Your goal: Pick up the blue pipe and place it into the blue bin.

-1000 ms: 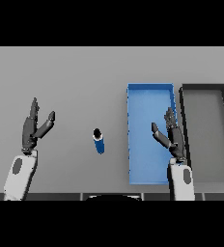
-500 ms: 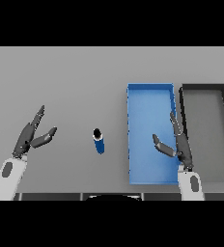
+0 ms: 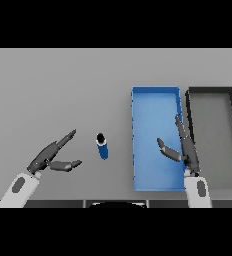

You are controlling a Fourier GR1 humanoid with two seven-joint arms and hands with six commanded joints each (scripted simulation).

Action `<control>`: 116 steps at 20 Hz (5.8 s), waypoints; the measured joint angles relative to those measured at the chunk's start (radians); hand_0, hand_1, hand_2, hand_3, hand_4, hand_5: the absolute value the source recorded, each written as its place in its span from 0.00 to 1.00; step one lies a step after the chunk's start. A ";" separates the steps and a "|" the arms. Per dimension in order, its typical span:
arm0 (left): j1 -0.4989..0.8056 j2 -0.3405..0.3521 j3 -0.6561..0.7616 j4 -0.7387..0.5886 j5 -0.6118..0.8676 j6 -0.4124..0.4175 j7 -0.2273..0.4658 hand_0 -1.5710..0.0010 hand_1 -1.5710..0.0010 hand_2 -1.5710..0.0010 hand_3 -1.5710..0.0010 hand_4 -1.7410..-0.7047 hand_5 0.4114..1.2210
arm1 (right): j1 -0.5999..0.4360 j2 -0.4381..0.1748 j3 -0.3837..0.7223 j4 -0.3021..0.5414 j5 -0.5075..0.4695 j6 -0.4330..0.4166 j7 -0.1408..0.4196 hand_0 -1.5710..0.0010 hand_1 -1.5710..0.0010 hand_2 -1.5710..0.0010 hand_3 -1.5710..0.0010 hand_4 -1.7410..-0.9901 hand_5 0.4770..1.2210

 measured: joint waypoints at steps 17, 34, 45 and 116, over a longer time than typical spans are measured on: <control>-0.184 -0.305 -0.144 0.260 -0.174 0.059 0.007 1.00 1.00 1.00 1.00 0.66 0.02 | 0.021 -0.004 -0.017 -0.042 -0.031 0.009 0.015 1.00 1.00 1.00 1.00 0.69 0.22; -0.179 -0.461 -0.157 0.319 -0.120 0.083 -0.081 0.16 0.14 0.12 0.12 0.22 0.90 | 0.019 0.010 -0.008 -0.013 -0.019 0.006 -0.007 1.00 1.00 1.00 1.00 0.69 0.23; -0.232 -0.508 -0.129 0.157 -0.117 0.090 -0.087 0.01 0.01 0.01 0.01 0.27 0.99 | 0.019 -0.002 -0.010 -0.031 -0.014 0.006 0.010 1.00 1.00 1.00 1.00 0.73 0.22; -0.230 -0.623 0.002 0.071 -0.317 -0.136 0.065 0.40 0.45 0.47 0.52 0.36 1.00 | -0.662 -0.024 0.386 -0.152 -0.437 0.337 0.375 0.01 0.01 0.01 0.01 0.01 0.98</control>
